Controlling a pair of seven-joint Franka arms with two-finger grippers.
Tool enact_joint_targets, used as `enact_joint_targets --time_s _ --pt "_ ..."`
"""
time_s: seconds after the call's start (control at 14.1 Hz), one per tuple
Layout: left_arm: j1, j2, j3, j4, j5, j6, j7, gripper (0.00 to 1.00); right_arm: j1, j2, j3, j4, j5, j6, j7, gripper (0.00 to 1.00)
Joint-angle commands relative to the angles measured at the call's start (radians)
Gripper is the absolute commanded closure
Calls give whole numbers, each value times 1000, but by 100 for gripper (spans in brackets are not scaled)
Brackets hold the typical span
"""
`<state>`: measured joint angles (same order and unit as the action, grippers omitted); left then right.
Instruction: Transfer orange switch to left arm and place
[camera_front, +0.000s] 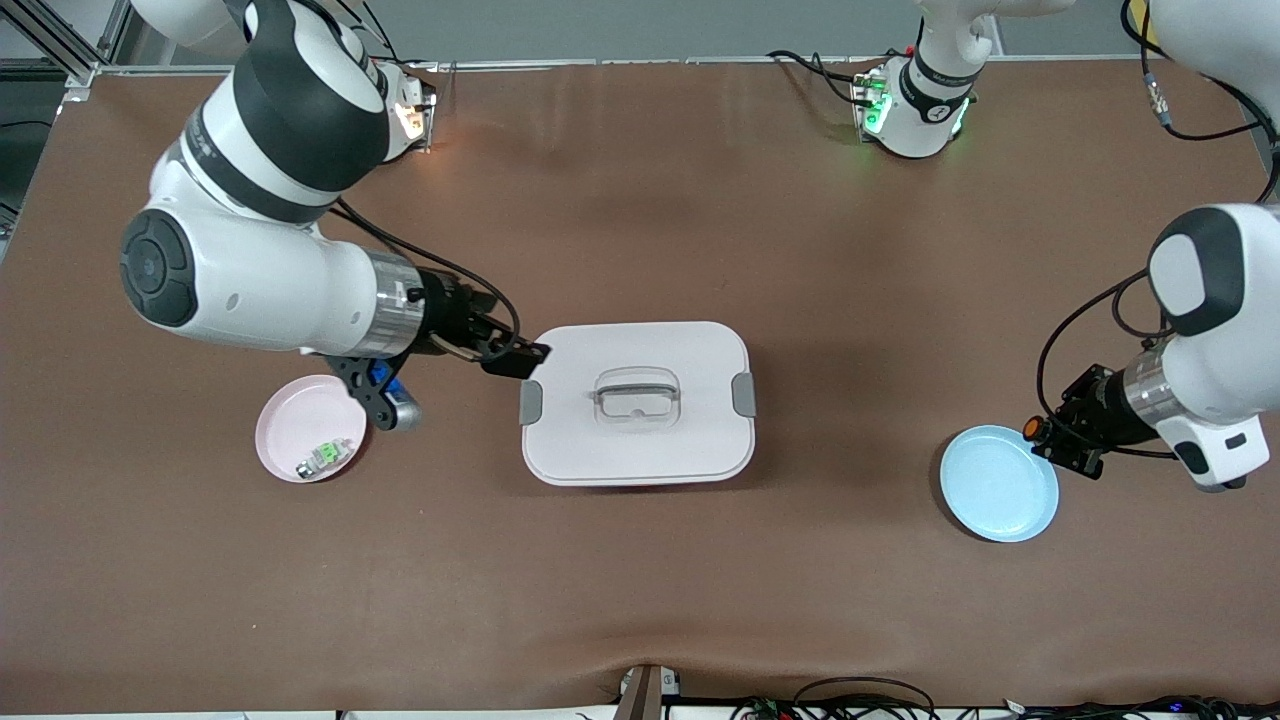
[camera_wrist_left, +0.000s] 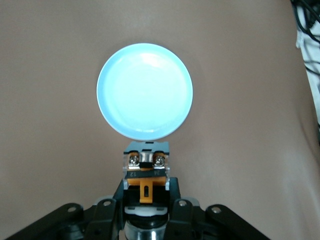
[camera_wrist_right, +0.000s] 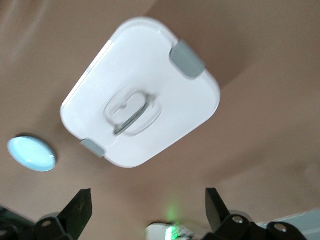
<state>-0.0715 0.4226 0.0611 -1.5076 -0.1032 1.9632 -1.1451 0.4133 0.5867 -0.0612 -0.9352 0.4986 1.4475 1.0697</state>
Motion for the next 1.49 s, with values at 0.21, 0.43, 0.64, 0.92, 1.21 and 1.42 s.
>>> enact_joint_targets --time_s 0.21,0.43,0.64,0.92,1.21,1.42 --pt "-1 105 45 12 23 100 -132 100 -41 -70 14 -20 -368 -94 -524 0" --pt "-4 169 51 10 25 164 -221 100 -96 -76 14 -20 -449 -131 -719 0" --pt "-7 223 52 10 27 206 -272 100 -168 -80 14 -20 -503 -133 -919 0" --pt "-11 252 51 6 27 220 -280 100 -266 -88 14 -20 -522 -133 -1103 0" --pt "-20 286 51 -5 45 264 -308 100 -356 -88 15 -22 -511 -131 -1172 0" --pt "-31 311 49 -8 89 304 -364 100 -383 -90 11 -22 -523 -133 -1177 0"
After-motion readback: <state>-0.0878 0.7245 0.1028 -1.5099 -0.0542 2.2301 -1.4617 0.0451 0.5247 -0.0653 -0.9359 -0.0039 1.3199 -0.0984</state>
